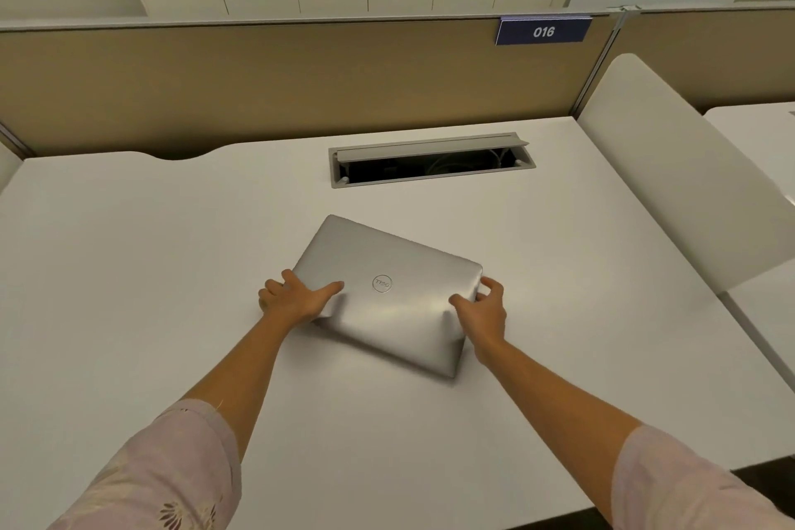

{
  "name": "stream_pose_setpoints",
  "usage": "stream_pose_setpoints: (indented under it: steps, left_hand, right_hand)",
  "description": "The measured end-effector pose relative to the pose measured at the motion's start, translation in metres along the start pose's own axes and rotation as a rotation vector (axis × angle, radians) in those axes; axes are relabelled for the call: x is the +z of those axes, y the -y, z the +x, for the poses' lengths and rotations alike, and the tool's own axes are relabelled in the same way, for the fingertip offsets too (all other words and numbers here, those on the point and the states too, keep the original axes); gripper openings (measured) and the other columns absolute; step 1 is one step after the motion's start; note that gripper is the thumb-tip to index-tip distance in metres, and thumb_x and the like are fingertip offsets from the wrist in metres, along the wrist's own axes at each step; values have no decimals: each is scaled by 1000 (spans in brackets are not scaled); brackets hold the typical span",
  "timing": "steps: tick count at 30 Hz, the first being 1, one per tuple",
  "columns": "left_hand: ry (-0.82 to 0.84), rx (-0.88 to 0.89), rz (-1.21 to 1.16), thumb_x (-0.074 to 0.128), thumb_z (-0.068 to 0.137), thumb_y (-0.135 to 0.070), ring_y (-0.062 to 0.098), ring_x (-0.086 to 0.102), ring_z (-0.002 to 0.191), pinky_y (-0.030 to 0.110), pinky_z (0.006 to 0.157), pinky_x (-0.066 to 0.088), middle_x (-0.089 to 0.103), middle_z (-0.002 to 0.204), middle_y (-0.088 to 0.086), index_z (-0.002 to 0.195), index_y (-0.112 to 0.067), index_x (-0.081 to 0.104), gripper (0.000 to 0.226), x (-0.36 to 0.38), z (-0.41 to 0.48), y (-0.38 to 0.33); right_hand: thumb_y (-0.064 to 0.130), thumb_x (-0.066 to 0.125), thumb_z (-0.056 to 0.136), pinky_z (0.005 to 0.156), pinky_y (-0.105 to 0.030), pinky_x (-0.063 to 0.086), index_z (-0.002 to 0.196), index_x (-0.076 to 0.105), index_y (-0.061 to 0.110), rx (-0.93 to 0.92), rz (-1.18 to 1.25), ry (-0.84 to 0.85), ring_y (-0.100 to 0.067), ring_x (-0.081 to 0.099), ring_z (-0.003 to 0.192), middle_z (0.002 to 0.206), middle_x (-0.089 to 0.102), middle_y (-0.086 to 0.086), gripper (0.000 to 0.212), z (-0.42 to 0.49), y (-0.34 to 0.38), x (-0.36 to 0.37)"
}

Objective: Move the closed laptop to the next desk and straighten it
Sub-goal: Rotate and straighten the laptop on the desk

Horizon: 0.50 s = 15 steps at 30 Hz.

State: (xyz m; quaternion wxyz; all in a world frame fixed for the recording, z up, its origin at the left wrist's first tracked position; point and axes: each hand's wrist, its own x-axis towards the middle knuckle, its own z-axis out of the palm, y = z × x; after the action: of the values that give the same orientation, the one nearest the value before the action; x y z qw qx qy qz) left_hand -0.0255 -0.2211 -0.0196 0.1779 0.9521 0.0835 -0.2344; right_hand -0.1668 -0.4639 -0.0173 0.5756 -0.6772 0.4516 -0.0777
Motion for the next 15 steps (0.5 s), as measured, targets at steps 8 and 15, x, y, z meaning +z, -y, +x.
stream_pose_setpoints:
  steps: [8,15]
  left_hand:
    - [162,-111,-214,50,68,-83,39,20,137,51,109,27,17,151,17,147,-13,6,114,17,-40,11]
    - [188,-161,-306,52,63,-85,38,20,137,49,109,28,17,150,15,147,-15,4,119,43,-64,4]
  right_hand:
    - [36,75,75,85,-32,38,145,24,25,-69,-54,96,-22,53,100,129,59,-7,88,53,28,3]
    - [38,77,75,111,-48,37,149,22,22,-188,-207,186,-31,43,132,142,50,-8,94,74,21,-2]
